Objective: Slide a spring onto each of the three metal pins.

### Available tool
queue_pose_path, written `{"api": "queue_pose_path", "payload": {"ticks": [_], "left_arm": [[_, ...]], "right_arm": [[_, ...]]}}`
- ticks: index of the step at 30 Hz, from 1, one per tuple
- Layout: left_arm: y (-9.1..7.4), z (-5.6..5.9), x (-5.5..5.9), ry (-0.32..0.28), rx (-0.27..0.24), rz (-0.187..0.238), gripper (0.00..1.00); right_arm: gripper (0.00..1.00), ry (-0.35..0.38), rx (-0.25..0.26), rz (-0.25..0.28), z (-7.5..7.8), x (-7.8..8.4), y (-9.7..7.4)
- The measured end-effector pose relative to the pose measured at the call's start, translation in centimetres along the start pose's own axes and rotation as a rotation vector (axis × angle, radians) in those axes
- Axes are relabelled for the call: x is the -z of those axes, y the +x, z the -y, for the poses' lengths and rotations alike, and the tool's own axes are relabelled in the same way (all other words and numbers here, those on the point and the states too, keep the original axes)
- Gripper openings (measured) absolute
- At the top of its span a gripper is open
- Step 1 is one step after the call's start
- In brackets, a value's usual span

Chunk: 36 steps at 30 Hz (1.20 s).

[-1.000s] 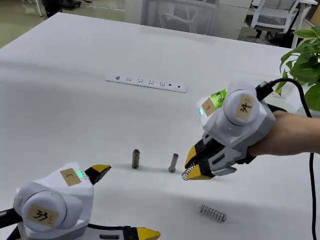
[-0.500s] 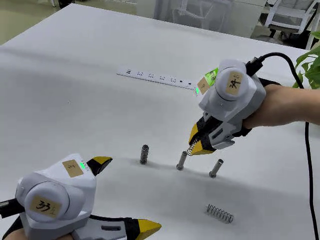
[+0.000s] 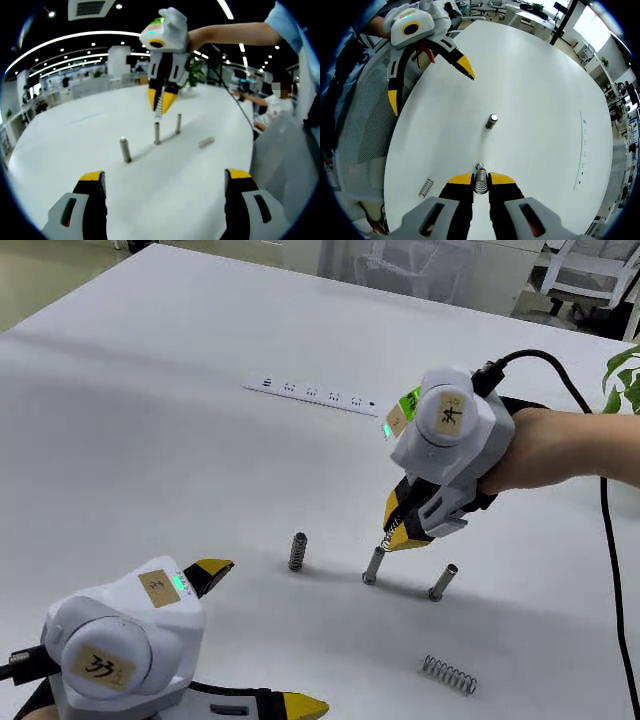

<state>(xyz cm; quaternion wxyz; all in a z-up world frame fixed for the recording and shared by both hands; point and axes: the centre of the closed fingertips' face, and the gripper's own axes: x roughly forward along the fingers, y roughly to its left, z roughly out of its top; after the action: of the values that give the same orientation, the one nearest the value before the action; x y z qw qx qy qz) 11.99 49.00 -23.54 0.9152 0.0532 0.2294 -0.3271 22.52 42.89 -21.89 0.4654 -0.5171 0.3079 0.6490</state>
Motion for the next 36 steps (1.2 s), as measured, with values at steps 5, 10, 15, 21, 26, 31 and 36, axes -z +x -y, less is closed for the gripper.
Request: {"api": "queue_pose_path", "payload": {"ticks": [5, 10, 15, 21, 26, 31, 36], "left_arm": [[0.0, 0.0, 0.1, -0.005, 0.002, 0.000, 1.00], [0.0, 0.0, 0.4, -0.011, -0.001, -0.005, 1.00], [0.0, 0.0, 0.6, -0.014, 0.002, -0.009, 1.00], [0.0, 0.1, 0.6, -0.020, 0.007, -0.009, 0.98], [0.1, 0.1, 0.6, -0.027, 0.005, -0.008, 0.99], [0.0, 0.2, 0.9, -0.035, 0.007, -0.009, 1.00], [0.0, 0.2, 1.0, -0.037, 0.008, -0.015, 1.00]], "right_arm": [[0.12, -0.023, -0.018, -0.028, 0.0, 0.2, 0.5], [0.12, -0.020, -0.029, -0.031, -0.1, 0.3, 0.6], [0.12, -0.023, -0.029, -0.033, -0.1, 0.3, 0.7], [0.12, -0.026, -0.032, -0.038, -0.3, 0.4, 0.9], [0.12, -0.028, -0.027, -0.034, -0.2, 0.3, 1.0], [0.12, -0.024, -0.028, -0.036, -0.1, 0.3, 1.2], [0.12, -0.022, -0.033, -0.040, -0.1, 0.5, 1.4]]}}
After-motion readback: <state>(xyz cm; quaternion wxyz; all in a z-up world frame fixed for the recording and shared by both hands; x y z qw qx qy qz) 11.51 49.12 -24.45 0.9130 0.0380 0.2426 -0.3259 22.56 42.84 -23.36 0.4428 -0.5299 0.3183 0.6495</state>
